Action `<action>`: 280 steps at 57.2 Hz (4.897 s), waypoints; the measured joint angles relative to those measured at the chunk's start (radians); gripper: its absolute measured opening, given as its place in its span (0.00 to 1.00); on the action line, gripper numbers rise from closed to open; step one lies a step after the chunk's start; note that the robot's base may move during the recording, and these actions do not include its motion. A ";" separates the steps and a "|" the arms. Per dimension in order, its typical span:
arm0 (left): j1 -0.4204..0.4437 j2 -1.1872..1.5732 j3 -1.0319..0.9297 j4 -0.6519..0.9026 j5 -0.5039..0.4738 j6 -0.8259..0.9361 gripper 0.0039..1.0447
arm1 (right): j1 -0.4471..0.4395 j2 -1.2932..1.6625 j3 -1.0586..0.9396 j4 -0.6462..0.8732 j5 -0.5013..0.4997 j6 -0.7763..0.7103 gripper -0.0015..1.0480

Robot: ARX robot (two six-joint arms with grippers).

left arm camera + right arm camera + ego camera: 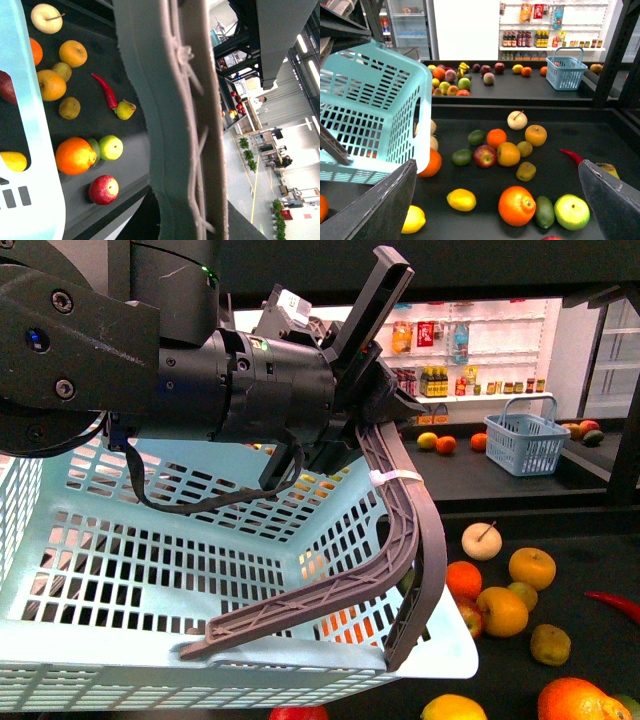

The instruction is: Pick lemon from shelf

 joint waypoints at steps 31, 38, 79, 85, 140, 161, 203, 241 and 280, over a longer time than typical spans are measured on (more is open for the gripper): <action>-0.001 0.002 0.000 0.004 -0.007 -0.002 0.07 | -0.244 0.652 0.137 0.181 -0.145 0.224 0.93; -0.001 0.002 0.000 0.004 -0.007 -0.002 0.07 | -0.354 1.024 0.242 0.480 -0.250 0.150 0.93; -0.003 0.002 0.000 0.004 -0.010 -0.001 0.07 | -0.174 2.481 1.011 0.785 -0.440 -0.571 0.93; -0.003 0.002 0.000 0.004 -0.009 -0.001 0.07 | -0.130 2.544 1.093 0.772 -0.478 -0.610 0.93; -0.003 0.002 0.000 0.004 -0.009 -0.001 0.07 | -0.014 2.847 1.542 0.504 -0.492 -0.679 0.93; -0.003 0.002 0.000 0.004 -0.009 -0.001 0.07 | -0.014 2.897 1.611 0.516 -0.472 -0.659 0.91; -0.003 0.002 0.000 0.004 -0.009 -0.001 0.07 | -0.153 2.430 1.174 1.002 -0.513 -0.272 0.48; -0.003 0.002 0.000 0.004 -0.010 -0.001 0.07 | 0.057 2.004 0.848 1.056 -0.535 -0.148 0.47; -0.003 0.003 0.000 0.004 -0.007 -0.009 0.07 | 0.114 2.015 0.860 1.068 -0.463 -0.044 0.93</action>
